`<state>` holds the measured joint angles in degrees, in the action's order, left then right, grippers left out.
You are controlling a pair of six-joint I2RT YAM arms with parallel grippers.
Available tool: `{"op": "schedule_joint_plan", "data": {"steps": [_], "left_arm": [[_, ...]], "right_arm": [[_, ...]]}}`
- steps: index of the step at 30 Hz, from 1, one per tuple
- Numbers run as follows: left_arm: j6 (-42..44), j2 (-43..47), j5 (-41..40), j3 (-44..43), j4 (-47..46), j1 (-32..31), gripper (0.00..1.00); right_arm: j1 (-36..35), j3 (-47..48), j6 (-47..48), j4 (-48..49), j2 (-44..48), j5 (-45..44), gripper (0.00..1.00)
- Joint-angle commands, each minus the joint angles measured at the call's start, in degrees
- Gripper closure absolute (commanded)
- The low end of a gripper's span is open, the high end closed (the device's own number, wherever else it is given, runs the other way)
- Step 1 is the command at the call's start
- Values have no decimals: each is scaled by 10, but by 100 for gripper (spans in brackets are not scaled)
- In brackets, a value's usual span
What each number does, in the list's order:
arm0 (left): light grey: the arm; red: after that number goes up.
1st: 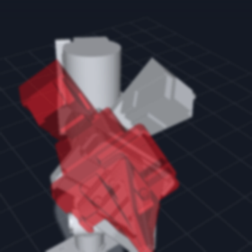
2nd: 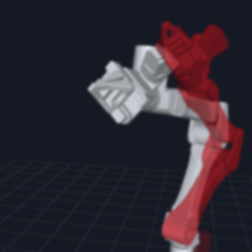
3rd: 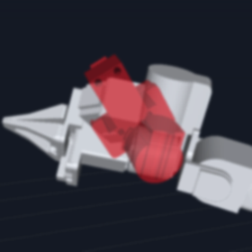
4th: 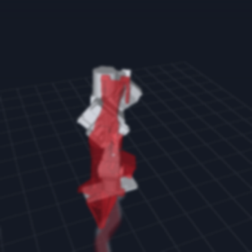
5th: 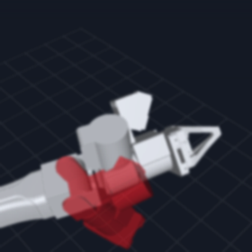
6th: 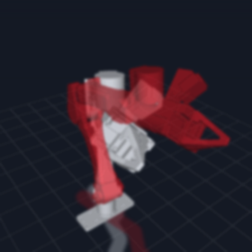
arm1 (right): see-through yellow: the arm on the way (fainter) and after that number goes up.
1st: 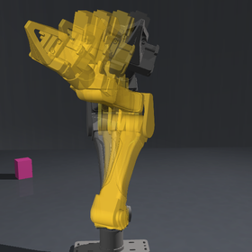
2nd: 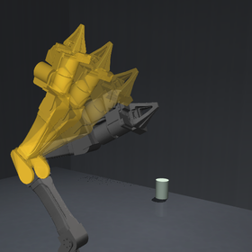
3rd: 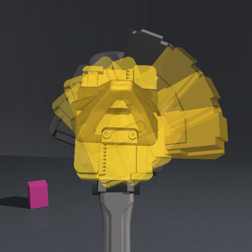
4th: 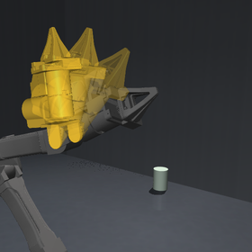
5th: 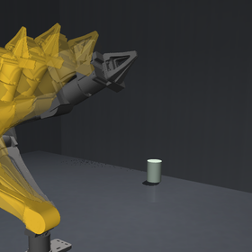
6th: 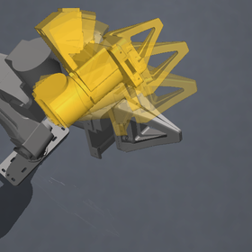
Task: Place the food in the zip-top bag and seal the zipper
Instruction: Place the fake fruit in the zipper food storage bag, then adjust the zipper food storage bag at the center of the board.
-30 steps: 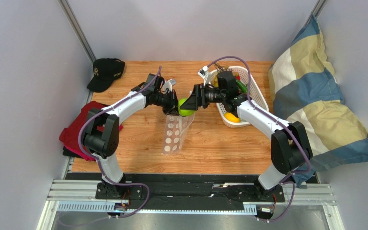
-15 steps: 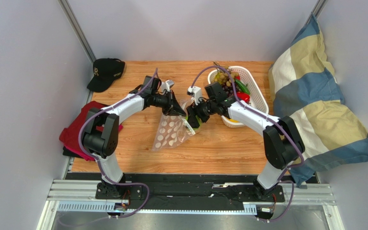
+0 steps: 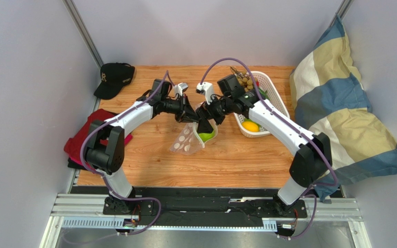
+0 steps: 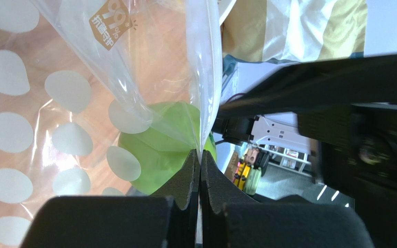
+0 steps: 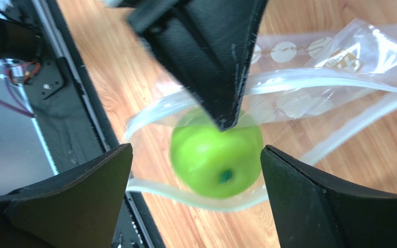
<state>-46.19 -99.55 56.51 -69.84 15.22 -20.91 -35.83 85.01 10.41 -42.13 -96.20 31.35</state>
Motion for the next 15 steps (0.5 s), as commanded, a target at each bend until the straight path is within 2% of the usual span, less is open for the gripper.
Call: {"op": "schedule_joint_plan", "data": {"steps": [1,4,8,11,14,15], "left_arm": [[-16,32,25,7,-20,7,100],[-6,44,17,-3,-1,10,100],[4,73,0,-17,20,11,100],[1,76,13,-16,25,11,100],[1,80,14,-11,24,11,100],[-6,82,17,-8,18,11,100]], "right_arm": [[15,41,10,-61,60,23,1],[35,40,-4,-70,78,24,2],[47,15,-29,-65,76,-33,8],[54,-3,-75,-39,56,-52,16],[61,5,-115,-29,23,-20,21],[64,4,-123,-19,12,-10,32]]}}
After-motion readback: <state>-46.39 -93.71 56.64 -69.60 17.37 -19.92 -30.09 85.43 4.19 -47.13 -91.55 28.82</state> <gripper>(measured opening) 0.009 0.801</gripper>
